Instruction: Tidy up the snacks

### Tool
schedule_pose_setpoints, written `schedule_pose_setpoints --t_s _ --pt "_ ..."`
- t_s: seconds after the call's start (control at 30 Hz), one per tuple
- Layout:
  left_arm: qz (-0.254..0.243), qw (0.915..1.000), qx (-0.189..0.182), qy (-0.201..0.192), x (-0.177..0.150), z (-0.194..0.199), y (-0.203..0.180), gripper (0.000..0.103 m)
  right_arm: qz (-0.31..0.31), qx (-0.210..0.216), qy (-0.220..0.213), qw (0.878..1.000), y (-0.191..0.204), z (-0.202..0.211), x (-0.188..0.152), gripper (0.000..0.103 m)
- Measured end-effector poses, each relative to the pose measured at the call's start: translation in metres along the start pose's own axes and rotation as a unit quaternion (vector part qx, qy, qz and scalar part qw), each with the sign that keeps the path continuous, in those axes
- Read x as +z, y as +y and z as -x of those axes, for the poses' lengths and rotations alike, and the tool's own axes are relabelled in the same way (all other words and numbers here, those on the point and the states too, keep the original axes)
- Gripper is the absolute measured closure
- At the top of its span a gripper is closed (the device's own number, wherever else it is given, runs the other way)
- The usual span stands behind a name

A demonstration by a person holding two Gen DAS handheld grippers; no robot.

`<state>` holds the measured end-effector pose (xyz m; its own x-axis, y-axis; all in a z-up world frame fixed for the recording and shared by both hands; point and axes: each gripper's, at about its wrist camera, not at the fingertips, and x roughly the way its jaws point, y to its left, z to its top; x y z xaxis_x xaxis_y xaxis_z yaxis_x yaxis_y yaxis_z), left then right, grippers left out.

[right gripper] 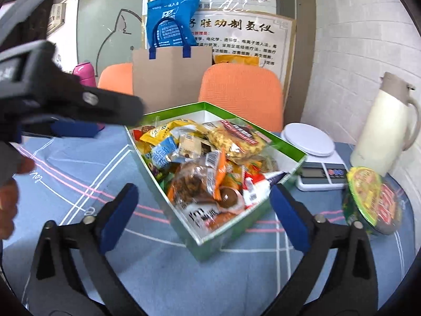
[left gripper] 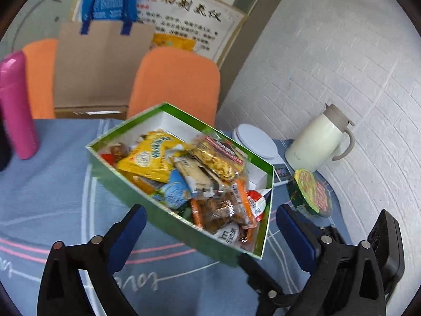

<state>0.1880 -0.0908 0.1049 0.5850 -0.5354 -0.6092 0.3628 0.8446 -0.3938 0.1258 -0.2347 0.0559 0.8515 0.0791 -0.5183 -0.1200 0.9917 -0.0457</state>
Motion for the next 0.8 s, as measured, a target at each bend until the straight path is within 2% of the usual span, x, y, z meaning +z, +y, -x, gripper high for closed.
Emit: schedule_pose_setpoints --t_s 0.17,0.23,0.3,0.6,0.8 --pt "0.004 0.9974 0.063 -0.034 -0.025 0.041 0.009 0.0 -0.02 -0.007 0.013 1.0 0.001 0.031 -0.015 0.001" --pt "-0.002 0.9942 0.103 -0.031 -0.039 0.047 0.011 0.0 -0.023 -0.016 0.014 1.0 0.003 0.043 -0.019 0.001" --pt "-0.005 0.9919 0.125 -0.025 -0.053 0.049 0.014 0.0 -0.028 -0.028 0.017 0.999 0.005 0.055 -0.025 0.001" --pt "-0.009 0.984 0.178 -0.005 -0.106 0.046 0.021 0.0 -0.085 -0.086 0.056 0.991 -0.004 0.066 -0.053 0.001" --pt "-0.031 0.9801 0.196 0.001 -0.112 0.044 0.014 0.0 -0.084 -0.085 0.068 0.99 0.0 0.062 -0.06 0.001"
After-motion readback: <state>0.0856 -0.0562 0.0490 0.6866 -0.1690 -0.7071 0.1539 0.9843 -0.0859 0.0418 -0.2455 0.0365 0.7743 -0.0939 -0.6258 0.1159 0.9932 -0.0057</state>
